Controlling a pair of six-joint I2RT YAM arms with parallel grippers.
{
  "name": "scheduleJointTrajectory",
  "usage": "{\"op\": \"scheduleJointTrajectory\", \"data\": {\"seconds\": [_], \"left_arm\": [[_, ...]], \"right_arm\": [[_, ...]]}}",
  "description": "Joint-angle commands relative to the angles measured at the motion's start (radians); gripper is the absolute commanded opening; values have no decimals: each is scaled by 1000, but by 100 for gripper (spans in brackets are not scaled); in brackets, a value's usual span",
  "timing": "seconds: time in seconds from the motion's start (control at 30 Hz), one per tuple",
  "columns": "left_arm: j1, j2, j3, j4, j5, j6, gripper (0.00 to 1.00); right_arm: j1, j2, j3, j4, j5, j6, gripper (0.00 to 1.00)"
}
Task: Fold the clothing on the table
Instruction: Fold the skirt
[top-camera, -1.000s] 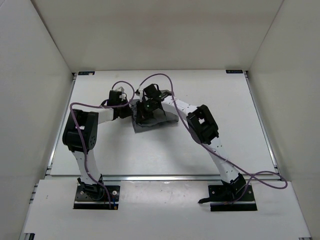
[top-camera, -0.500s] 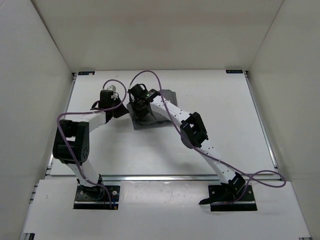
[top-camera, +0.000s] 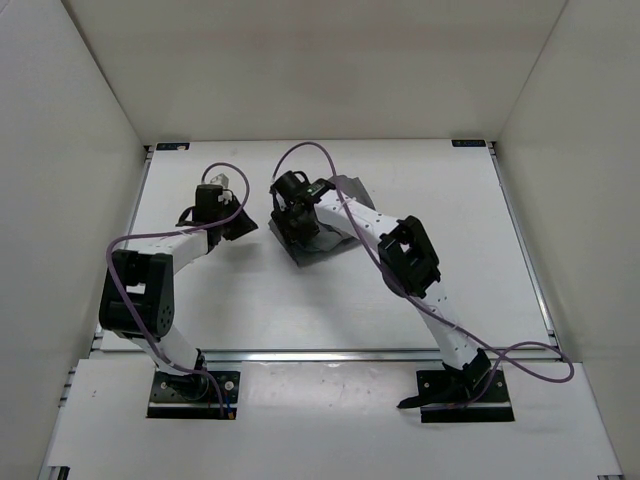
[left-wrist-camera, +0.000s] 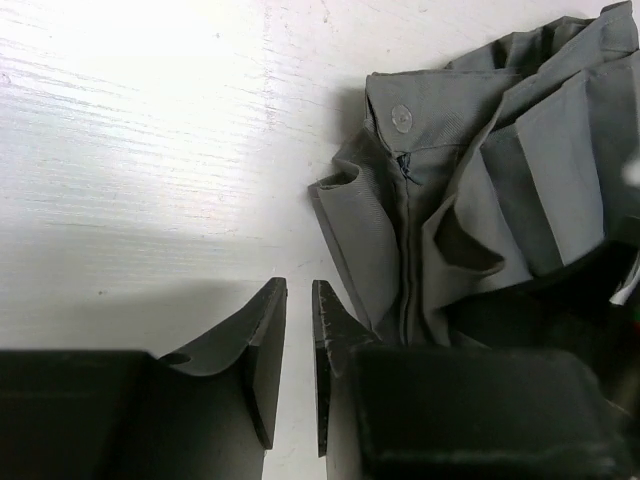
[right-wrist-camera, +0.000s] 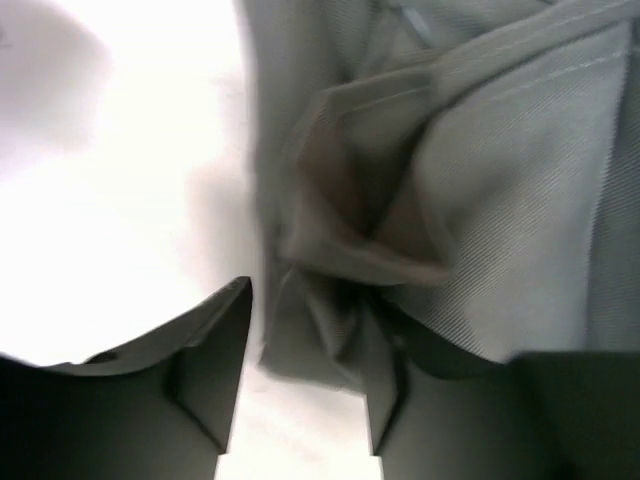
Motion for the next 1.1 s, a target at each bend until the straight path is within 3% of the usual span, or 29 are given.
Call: {"op": "scheduleJointTrajectory", "data": {"seconds": [0.0, 0.07, 0.17, 0.27, 0.33, 0.37, 0.4, 0.43, 0.47, 0.5, 0.57, 0.6, 0.7, 1.07], "left_arm": [[1, -65, -7, 2, 20, -2, 28], [9, -72, -10, 1, 19, -3, 28], [1, -85, -15, 12, 25, 0, 28], [-5, -100, -15, 7, 34, -11, 28], [-23, -103, -16, 19, 32, -12, 27], [-35, -109, -19, 19, 28, -18, 23], [-48, -109, -18, 54, 22, -28, 19], [-64, -108, -18, 58, 25, -40, 19], [-81, -109, -16, 76, 26, -45, 19], [-89, -99, -16, 93, 35, -57, 20], [-133, -85, -15, 125, 37, -81, 22], [-161, -67, -1, 134, 34, -92, 21], [-212, -8, 36, 168, 46, -121, 19], [-236, 124, 73, 194, 40, -158, 16]], "right_arm": [[-8, -149, -36, 97, -111, -31, 45], [-14, -203, -61, 142, -145, -42, 52], [-39, -305, -138, 212, -200, -33, 53], [-94, -445, -335, 339, -226, 1, 53], [-146, -549, -447, 407, -243, 41, 42], [-185, -583, -514, 448, -254, 50, 16], [-222, -594, -564, 460, -252, 67, 4], [-238, -605, -576, 466, -277, 56, 4], [-268, -609, -599, 452, -300, 36, 10], [-284, -606, -605, 443, -289, 21, 23], [-313, -597, -625, 424, -216, 10, 28], [-328, -608, -656, 429, -188, 18, 25], [-394, -631, -739, 499, -211, 32, 0], [-453, -462, -808, 602, -285, 85, 0]]}}
